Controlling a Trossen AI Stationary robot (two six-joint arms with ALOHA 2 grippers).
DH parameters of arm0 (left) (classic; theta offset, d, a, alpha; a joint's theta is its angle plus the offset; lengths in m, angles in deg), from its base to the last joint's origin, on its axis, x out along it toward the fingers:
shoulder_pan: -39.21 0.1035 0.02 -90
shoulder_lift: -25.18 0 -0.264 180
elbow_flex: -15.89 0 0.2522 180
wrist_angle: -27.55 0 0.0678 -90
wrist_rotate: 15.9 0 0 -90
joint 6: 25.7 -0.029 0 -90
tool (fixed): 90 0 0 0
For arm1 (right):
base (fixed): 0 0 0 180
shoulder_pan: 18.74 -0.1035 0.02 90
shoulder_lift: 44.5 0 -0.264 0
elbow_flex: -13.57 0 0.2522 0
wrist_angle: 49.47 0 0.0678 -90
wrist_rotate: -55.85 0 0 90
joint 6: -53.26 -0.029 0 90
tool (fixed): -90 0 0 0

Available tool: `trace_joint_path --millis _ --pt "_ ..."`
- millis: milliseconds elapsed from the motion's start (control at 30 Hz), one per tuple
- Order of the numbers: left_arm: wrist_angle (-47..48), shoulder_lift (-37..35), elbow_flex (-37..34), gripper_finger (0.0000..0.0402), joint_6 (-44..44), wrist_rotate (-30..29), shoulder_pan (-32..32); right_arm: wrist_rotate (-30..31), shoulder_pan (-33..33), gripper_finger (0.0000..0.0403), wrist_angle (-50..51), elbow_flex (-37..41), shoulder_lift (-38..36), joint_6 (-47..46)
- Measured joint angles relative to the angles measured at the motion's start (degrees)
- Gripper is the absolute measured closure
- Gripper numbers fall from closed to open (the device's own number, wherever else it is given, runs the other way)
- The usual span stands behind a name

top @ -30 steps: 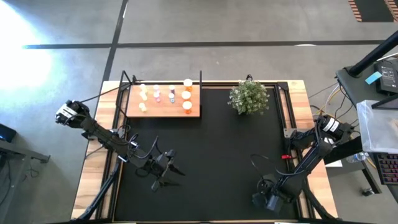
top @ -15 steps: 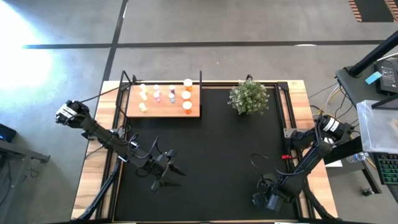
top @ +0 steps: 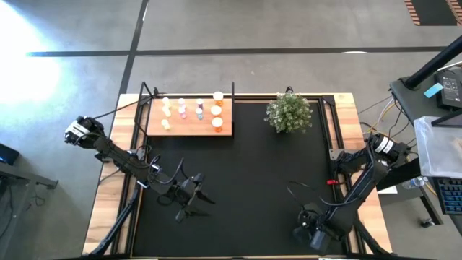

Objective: Pick and place medicine bottles onto shelf by color
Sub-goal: Put the pink medicine bottle on the shelf aligned with the other pink medicine bottles

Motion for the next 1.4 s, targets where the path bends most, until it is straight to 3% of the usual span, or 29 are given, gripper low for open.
trace_joint_path --millis 100,167,300,533,667,767,967,1133,1200,1400 --pt "-0.1 0.0 0.0 0.0198 0.0 0.0 0.0 6.9 0.1 0.0308 8.2 -5.5 0.0 3.0" --pt "-0.5 0.0 0.0 0.0198 0.0 0.0 0.0 15.2 0.1 0.0307 12.9 -9.5 0.0 5.8" --pt "-2.6 0.0 0.0 0.0198 -0.1 0.0 0.0 36.5 0.1 0.0309 19.3 -16.4 0.0 14.7" --pt "-10.7 0.0 0.0 0.0198 -5.9 -0.6 0.0 73.6 2.3 0.0310 19.1 -22.5 0.0 41.6" --pt "-18.9 0.0 0.0 0.0198 -12.0 -0.8 0.0 85.5 5.9 0.0311 18.9 -24.9 0.0 52.5" --pt "-24.7 0.0 0.0 0.0198 -18.7 -0.8 0.0 90.6 9.2 0.0311 18.9 -27.0 0.0 57.8" --pt "-32.8 0.0 0.2 0.0198 -32.2 -1.0 0.1 92.4 18.3 0.0311 18.9 -32.2 0.0 66.1" --pt "-32.5 0.0 0.4 0.0198 -34.5 -1.0 0.2 88.6 28.1 0.0311 16.8 -37.0 0.0 74.4" --pt "-29.6 0.0 0.3 0.0198 -33.7 -1.5 0.1 82.3 32.4 0.0311 14.2 -38.8 0.0 80.5" --pt "-18.1 0.0 0.1 0.0198 -26.0 -6.8 0.2 53.4 44.7 0.0311 -0.3 -39.5 0.0 98.2"
